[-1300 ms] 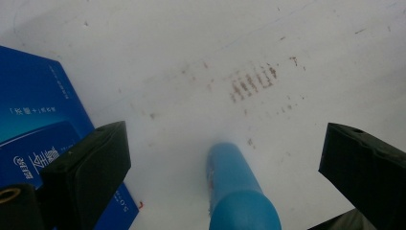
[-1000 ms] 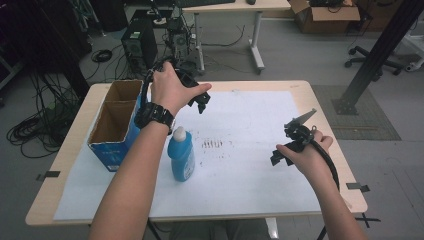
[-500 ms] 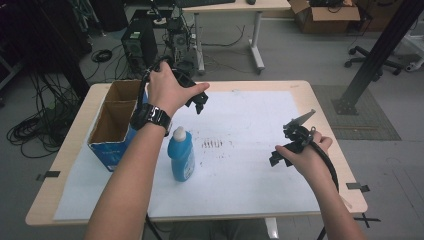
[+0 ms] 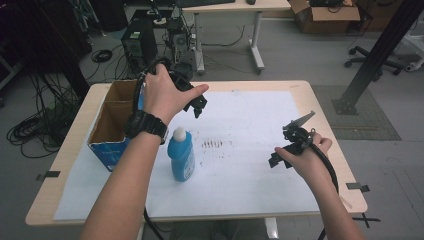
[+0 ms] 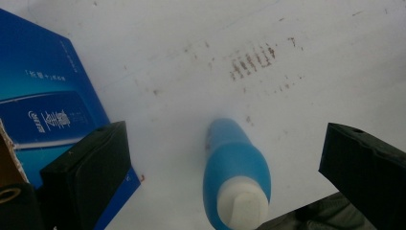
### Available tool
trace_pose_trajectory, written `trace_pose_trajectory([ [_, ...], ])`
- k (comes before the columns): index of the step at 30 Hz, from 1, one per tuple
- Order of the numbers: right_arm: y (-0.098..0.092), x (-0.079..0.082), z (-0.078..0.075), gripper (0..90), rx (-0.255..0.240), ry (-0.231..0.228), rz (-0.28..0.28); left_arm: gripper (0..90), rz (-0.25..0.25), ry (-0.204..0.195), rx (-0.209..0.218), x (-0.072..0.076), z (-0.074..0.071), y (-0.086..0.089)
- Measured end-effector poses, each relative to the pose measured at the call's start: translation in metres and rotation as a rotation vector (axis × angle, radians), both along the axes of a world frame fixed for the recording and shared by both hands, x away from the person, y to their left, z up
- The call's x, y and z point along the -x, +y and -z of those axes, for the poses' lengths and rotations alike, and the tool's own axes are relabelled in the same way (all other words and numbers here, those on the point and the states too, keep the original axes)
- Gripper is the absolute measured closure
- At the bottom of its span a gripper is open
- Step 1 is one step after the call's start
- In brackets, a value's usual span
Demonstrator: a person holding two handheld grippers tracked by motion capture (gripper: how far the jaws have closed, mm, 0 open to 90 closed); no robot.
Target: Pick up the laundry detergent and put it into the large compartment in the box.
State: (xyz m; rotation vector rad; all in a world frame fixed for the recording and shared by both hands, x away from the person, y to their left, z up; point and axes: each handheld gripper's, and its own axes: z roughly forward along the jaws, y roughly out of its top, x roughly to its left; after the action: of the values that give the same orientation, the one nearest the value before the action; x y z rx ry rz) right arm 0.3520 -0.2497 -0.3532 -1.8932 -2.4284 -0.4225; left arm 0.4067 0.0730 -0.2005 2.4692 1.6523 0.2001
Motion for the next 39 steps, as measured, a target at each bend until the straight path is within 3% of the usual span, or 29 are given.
trace_pose_trajectory([
  [9,-0.001,0.003,0.002,5.6,-0.008,-0.007,-0.003,3.8,-0.019,0.013,-0.008,0.016,0.002,-0.001],
  [21,0.005,0.007,0.005,5.7,-0.017,-0.006,-0.027,3.8,-0.050,0.039,-0.021,0.034,0.016,0.004],
  [39,0.004,0.011,0.009,5.6,-0.018,-0.004,-0.031,3.8,-0.059,0.073,-0.024,0.037,0.039,0.002],
])
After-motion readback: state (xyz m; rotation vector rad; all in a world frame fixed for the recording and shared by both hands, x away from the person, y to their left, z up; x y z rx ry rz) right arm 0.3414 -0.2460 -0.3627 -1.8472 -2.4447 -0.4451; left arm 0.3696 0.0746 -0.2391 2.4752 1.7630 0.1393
